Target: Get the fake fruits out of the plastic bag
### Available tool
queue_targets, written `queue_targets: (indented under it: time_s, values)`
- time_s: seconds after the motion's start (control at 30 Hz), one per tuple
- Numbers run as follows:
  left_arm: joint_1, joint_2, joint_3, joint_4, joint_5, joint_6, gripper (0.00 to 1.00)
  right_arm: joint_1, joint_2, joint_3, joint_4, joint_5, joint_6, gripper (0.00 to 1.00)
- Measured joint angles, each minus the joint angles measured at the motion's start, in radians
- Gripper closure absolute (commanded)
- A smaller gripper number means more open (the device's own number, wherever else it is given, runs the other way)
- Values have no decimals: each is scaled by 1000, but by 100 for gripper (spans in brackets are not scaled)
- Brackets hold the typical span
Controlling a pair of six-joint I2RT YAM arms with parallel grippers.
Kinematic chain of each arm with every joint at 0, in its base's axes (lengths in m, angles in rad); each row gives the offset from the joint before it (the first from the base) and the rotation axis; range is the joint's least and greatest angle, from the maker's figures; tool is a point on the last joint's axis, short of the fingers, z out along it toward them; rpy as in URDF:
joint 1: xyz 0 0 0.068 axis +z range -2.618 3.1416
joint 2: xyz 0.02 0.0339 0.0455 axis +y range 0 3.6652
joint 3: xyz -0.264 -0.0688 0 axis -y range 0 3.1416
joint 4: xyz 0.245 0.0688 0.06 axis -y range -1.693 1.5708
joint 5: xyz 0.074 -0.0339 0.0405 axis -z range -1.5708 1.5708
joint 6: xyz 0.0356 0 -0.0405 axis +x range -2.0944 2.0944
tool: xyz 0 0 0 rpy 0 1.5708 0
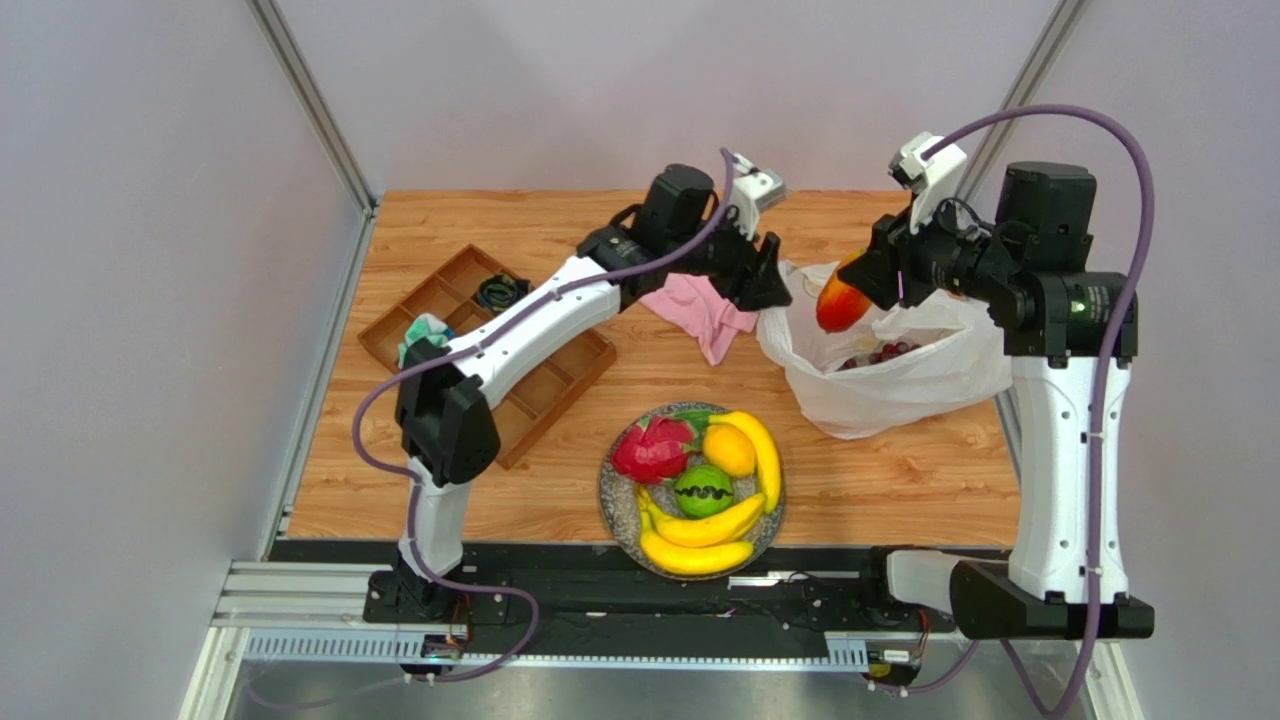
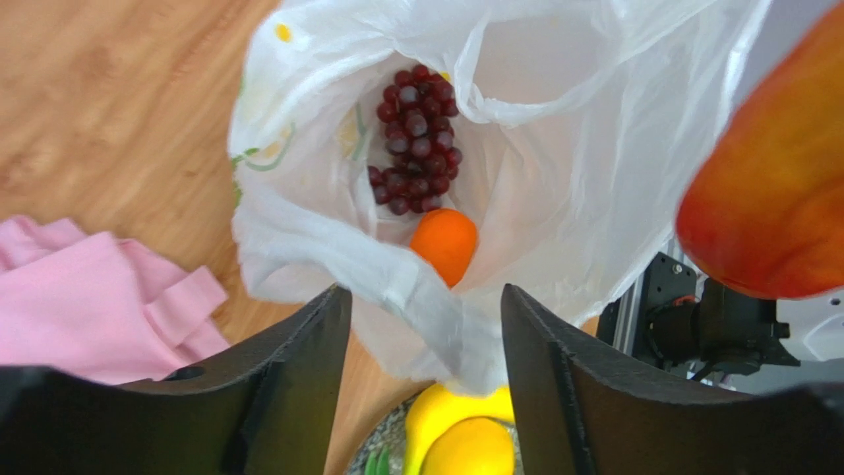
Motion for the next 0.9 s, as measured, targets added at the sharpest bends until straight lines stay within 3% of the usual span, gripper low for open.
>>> queue_targets:
  time_s: [0.1,0.3,0.43,0.63,0.9]
  values:
    - [55,-95,-24,-31,-6,4,30,110,-8,64,-44,-3,-33,75]
    - [188,-385,-157,-56,-34,36,30,402,19,30,-151,39,-65,75]
    - [189,-608,-300,-78,-44,83,30,513,137,14,-169,48,-34,76]
    - [232,-850,-485,-107,3,114,30,534,376,-16,-166,52,-2,76]
    - [409,-889,-590,-117,63,121,30,527,563,-36,-172,-3,84,76]
